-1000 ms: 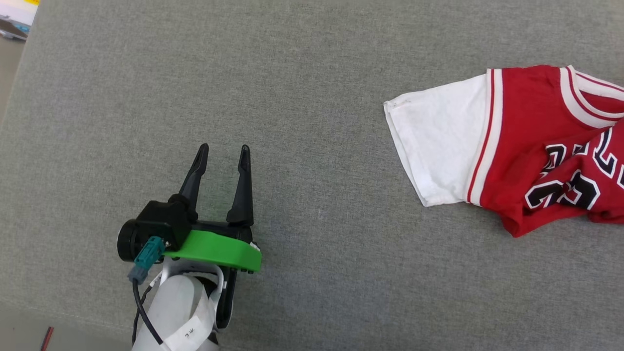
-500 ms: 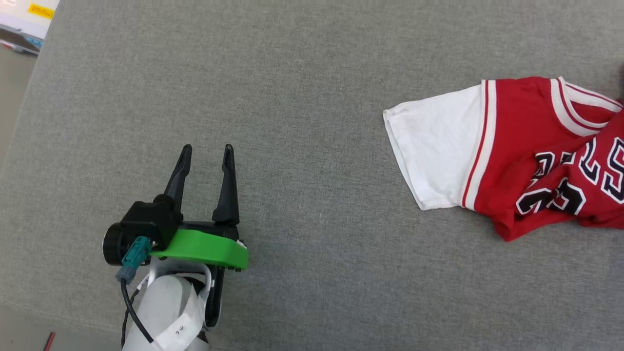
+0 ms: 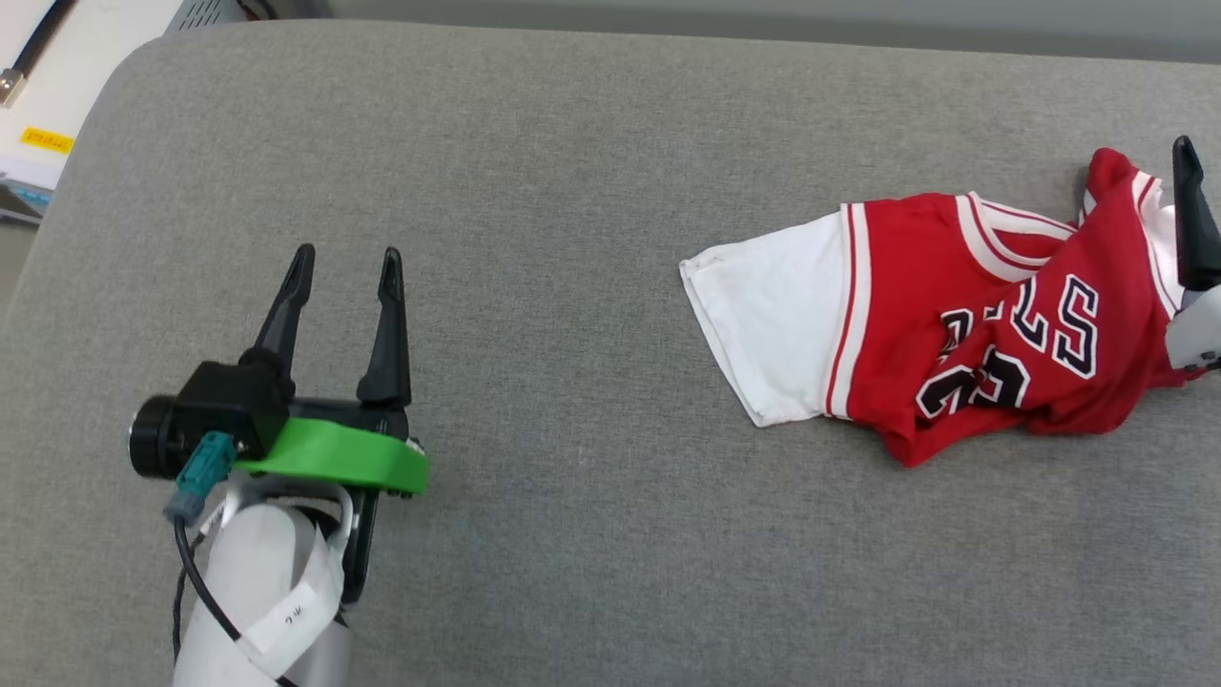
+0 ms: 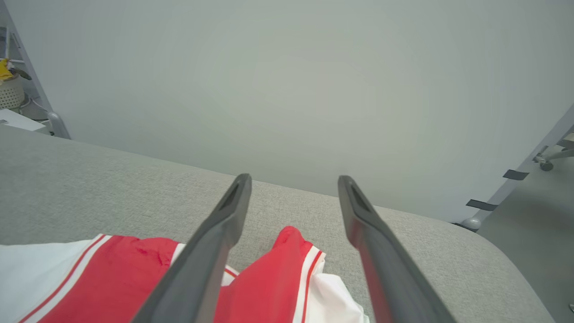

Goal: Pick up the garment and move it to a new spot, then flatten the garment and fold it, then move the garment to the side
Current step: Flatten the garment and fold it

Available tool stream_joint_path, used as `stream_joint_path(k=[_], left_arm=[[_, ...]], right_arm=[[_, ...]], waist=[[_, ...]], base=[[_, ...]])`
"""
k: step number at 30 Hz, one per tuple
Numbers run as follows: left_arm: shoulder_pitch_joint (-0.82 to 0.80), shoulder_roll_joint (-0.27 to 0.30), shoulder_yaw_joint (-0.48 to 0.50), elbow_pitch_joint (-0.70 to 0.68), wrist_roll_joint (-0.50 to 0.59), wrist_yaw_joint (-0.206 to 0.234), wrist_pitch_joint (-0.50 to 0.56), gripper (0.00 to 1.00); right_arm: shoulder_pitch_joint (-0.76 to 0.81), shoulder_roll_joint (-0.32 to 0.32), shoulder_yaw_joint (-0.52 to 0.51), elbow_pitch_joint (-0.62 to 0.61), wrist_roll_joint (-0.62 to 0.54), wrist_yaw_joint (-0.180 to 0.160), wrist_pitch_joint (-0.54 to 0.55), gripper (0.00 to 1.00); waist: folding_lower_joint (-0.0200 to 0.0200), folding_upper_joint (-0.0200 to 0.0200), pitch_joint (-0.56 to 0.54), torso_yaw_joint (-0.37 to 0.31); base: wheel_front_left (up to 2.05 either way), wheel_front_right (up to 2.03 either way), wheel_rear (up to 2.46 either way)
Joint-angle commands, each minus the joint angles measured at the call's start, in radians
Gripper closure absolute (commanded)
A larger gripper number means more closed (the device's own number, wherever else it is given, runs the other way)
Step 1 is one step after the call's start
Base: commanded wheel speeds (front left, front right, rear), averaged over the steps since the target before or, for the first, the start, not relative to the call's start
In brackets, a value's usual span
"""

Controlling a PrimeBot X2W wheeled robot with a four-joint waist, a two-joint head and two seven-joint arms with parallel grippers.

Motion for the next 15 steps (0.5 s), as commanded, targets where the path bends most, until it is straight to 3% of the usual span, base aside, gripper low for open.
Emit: stream_joint_path(k=[1,4,10,15], left_arm=[[-0.044,0.019,-0.009,0.005,0.001,-0.007,-0.006,0.00],[-0.113,0.067,-0.059,0.044,-0.019,-0.013,-0.006,0.00],[-0.299,0.189,-0.263,0.145,-0.138,-0.014,0.021,0.00],[-0.475,0.262,-0.443,0.205,-0.288,-0.014,0.145,0.00]], right_arm=[[0.039,0.022,-0.020,-0.040,-0.018,-0.001,-0.007,0.00],[0.134,0.085,-0.059,-0.164,-0.061,-0.001,-0.009,0.00],[0.287,0.182,-0.097,-0.352,-0.109,-0.001,-0.008,0.00],[0.375,0.233,-0.104,-0.457,-0.143,-0.001,0.014,0.00]], waist=[[0.0000,0.0000,-0.022,-0.024],[0.0000,0.0000,-0.028,-0.036],[0.0000,0.0000,-0.028,-0.059],[0.0000,0.0000,-0.015,-0.085]], base=[[0.00,0.00,0.00],[0.00,0.00,0.00],[0.00,0.00,0.00],[0.00,0.00,0.00]])
